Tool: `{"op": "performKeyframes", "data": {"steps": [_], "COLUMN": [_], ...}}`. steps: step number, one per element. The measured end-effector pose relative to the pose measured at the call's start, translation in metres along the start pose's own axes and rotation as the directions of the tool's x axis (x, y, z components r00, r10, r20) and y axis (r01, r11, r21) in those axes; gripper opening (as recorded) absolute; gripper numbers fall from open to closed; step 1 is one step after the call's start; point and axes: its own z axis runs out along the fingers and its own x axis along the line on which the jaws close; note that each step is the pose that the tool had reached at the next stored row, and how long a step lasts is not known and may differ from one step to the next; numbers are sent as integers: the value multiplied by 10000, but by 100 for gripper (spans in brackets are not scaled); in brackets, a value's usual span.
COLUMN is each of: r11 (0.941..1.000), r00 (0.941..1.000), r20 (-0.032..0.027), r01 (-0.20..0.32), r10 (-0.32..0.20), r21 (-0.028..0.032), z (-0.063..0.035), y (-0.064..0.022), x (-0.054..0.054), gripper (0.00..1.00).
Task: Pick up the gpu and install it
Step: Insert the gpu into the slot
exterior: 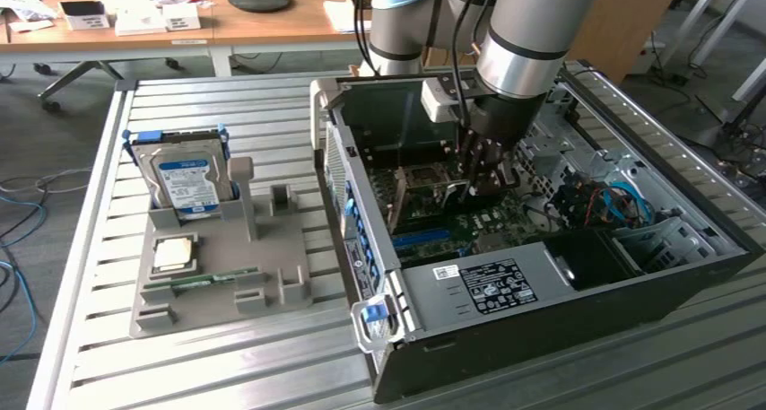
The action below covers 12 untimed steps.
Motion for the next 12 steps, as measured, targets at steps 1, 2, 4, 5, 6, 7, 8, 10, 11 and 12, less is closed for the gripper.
{"op": "performKeyframes", "data": {"steps": [1,2,4,5,6,7,8,10,11,12], "r11": [10000,10000,10000,10000,10000,10000,10000,10000,10000,10000], "r00": [10000,10000,10000,10000,10000,10000,10000,10000,10000,10000], "r20": [0,0,0,0,0,1,-1,0,2,3], "r01": [0,0,0,0,0,0,0,-2,-1,0], "r10": [0,0,0,0,0,0,0,2,1,0], "r21": [0,-1,-1,-1,0,0,-1,0,1,1], "z": [0,0,0,0,0,0,0,1,2,3], "y": [0,0,0,0,0,0,0,7,15,24], "x": [0,0,0,0,0,0,0,0,0,0], "gripper": [27,27,27,27,27,27,27,27,27,27]}}
